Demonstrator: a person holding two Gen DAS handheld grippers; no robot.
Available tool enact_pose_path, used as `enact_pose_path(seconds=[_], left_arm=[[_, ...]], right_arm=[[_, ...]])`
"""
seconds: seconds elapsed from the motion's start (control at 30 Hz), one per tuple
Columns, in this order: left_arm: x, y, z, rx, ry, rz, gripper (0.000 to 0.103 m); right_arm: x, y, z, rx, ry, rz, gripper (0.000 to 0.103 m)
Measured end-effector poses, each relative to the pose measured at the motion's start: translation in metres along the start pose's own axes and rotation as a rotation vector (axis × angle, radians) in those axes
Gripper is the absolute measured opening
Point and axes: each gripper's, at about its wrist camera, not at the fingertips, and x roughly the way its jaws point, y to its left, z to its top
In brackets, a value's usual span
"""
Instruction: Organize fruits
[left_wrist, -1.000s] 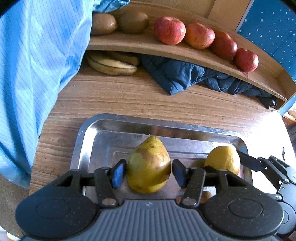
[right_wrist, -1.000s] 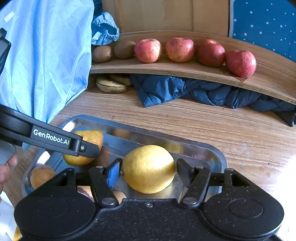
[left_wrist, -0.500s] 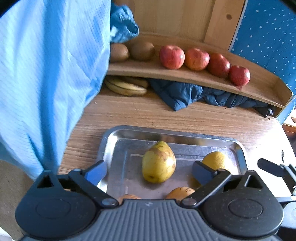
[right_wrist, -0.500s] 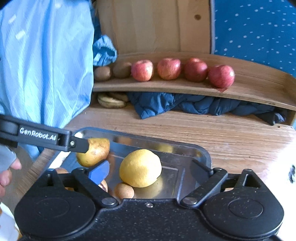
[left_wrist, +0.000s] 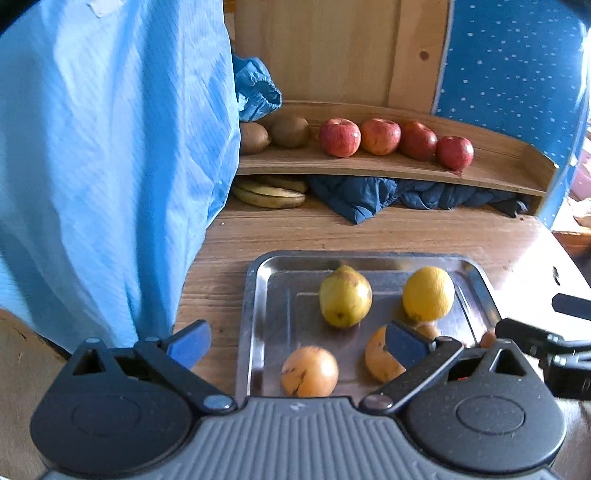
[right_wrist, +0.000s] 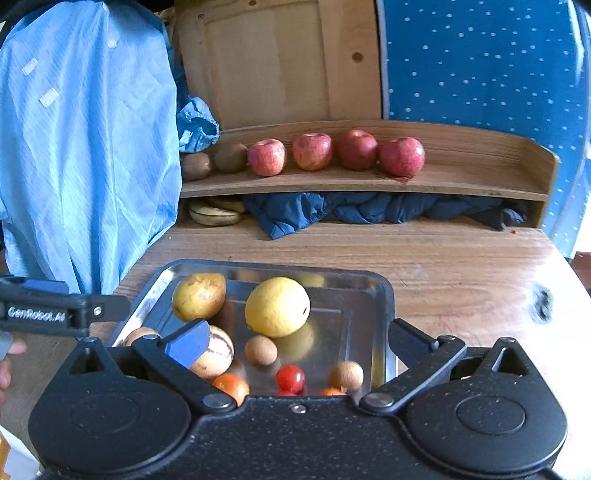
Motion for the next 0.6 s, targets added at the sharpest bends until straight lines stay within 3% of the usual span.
enact_pose_path(seconds=[0.2, 0.6], left_arm=[[-0.021, 0.015, -0.022, 0.062, -0.035, -0.039, 0.103], [-0.045, 0.051, -0.054, 0.096, -0.018, -0.109, 0.103]], right_arm=[[-0.022, 0.026, -0.02, 0.027, -0.002, -0.07, 0.102], [-0.056, 0.077, -0.056, 0.069, 0.001, -0.158, 0.102]])
